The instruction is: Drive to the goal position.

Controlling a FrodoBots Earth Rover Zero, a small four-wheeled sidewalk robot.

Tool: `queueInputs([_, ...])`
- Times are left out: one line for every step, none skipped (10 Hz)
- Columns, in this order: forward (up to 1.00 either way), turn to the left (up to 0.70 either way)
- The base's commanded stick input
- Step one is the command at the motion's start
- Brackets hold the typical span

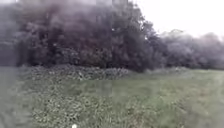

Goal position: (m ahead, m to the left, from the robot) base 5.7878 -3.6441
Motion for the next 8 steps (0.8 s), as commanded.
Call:
queueInputs([0.70,-0.12])
queueInputs([0.70,-0.25])
queueInputs([0.70,-0.35])
queueInputs([0.70,-0.35])
queueInputs([0.70,-0.35])
queueInputs([0.70,-0.35])
queueInputs([0.70,-0.35])
queueInputs([0.70,-0.35])
